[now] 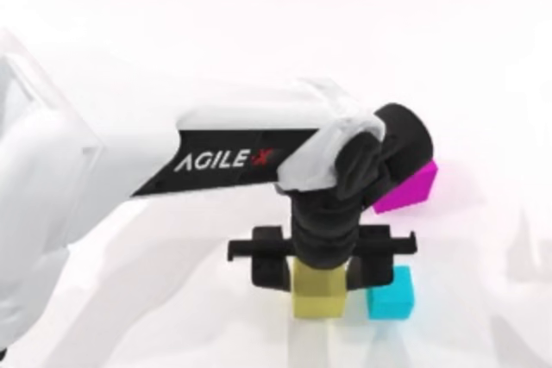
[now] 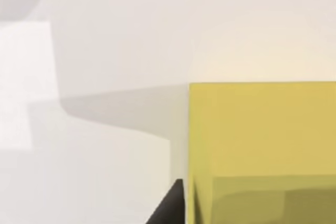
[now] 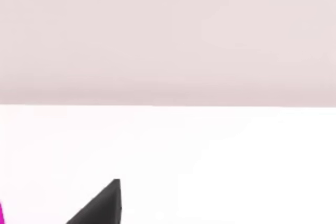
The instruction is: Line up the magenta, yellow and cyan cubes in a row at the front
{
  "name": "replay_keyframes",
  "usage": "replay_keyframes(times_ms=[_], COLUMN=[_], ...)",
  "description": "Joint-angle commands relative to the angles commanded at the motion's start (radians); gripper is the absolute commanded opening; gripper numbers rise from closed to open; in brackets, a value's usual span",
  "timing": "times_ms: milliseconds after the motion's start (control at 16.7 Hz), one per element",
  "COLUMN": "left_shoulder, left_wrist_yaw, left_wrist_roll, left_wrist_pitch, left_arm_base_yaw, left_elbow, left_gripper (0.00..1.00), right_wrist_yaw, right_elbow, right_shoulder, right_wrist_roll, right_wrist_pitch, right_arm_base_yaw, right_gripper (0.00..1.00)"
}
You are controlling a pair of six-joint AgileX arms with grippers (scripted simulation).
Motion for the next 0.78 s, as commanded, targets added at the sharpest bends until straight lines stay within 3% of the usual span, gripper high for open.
replay_keyframes(times_ms=[120, 180, 780], left_shoulder=[0.000, 0.000, -0.005], left_wrist_yaw=[0.000, 0.000, 0.000], left_wrist_roll=[0.000, 0.000, -0.002], left_wrist_pitch=[0.000, 0.000, -0.018], left_arm_base_yaw=[0.000, 0.000, 0.001], left_elbow=[0.000, 0.000, 0.015], left_gripper=[0.98, 1.00, 1.00], right_wrist_yaw=[0.000, 0.000, 0.000], right_elbow=[0.000, 0.000, 0.000], right_shoulder=[0.000, 0.000, 0.000], right_wrist_roll=[0.000, 0.000, 0.000], right_wrist_pitch=[0.000, 0.000, 0.000], right_arm_base_yaw=[0.000, 0.000, 0.000], right_gripper=[1.00, 1.00, 1.00])
